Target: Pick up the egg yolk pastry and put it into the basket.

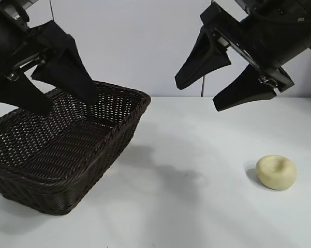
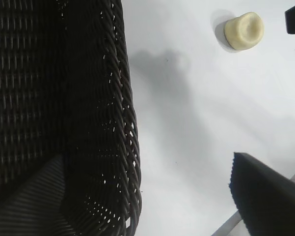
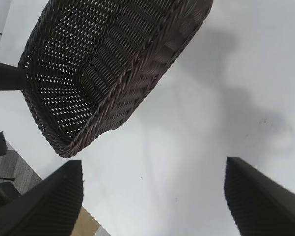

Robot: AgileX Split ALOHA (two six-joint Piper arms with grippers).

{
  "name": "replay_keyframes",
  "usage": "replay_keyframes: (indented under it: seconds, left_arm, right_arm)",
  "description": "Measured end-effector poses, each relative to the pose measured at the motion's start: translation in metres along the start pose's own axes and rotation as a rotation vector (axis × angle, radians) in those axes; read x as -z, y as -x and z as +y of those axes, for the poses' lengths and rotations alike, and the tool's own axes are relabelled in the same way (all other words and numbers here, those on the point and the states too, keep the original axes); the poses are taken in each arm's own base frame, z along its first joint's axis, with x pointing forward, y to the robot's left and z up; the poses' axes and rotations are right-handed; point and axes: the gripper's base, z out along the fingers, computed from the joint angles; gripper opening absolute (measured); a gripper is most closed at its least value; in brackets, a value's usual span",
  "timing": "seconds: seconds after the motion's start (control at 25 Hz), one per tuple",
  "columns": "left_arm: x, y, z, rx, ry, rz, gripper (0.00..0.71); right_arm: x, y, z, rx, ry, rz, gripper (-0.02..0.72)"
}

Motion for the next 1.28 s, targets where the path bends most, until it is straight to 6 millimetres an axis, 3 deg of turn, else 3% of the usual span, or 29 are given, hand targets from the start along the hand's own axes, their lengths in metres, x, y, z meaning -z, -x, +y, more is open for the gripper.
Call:
replay_keyframes:
  seconds: [1.28]
  left_arm:
    - [0.0002,0.0047,0.0031,0.018,0.034,-0.052,0.658]
  right_arm:
    - [0.0000,0.0010,-0.0007,0.001,-0.008,-0.011,0.571]
